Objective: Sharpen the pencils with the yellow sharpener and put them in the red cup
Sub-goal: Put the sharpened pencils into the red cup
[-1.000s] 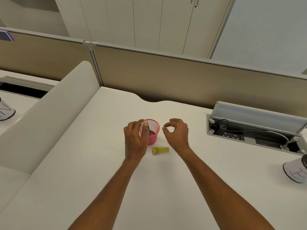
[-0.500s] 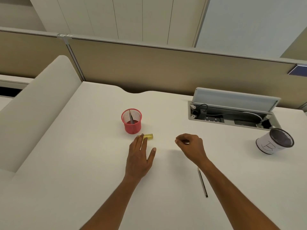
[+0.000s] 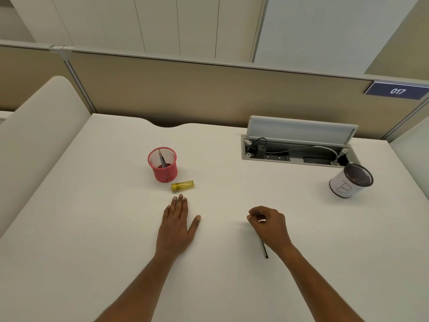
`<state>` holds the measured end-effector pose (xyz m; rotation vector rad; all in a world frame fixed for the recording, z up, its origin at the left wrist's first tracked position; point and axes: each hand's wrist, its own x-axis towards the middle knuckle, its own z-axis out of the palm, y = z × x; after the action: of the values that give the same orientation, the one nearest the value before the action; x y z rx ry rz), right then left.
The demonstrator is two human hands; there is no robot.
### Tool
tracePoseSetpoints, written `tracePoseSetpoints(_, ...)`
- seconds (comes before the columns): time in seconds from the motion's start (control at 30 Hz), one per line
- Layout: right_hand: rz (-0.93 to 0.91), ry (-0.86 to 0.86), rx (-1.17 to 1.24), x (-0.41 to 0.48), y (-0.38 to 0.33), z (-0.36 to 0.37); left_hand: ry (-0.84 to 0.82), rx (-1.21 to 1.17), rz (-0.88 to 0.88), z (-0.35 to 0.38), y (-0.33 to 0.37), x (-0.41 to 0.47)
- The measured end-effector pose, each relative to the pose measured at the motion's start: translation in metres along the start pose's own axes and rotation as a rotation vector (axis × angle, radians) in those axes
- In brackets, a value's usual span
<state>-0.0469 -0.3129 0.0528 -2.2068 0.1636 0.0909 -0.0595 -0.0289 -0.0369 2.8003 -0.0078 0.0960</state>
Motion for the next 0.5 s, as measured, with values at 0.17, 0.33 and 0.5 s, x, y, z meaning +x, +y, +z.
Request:
tracePoseSetpoints(0.17, 0.05, 0.038, -0.139, -0.012, 0.02, -0.003, -0.007, 0.017, -0.004, 0.001, -0.001, 0.0)
tracePoseSetpoints(0.33, 0.133, 0.052, -0.256, -0.021, 0.029, 0.002, -0.011, 0.009, -0.008, 0.0, 0.0, 0.001)
tracePoseSetpoints(0.5, 0.17, 0.012, -0.356, -0.018, 0.024, 0.006, 0.0, 0.006, -0.01, -0.001, 0.0, 0.001)
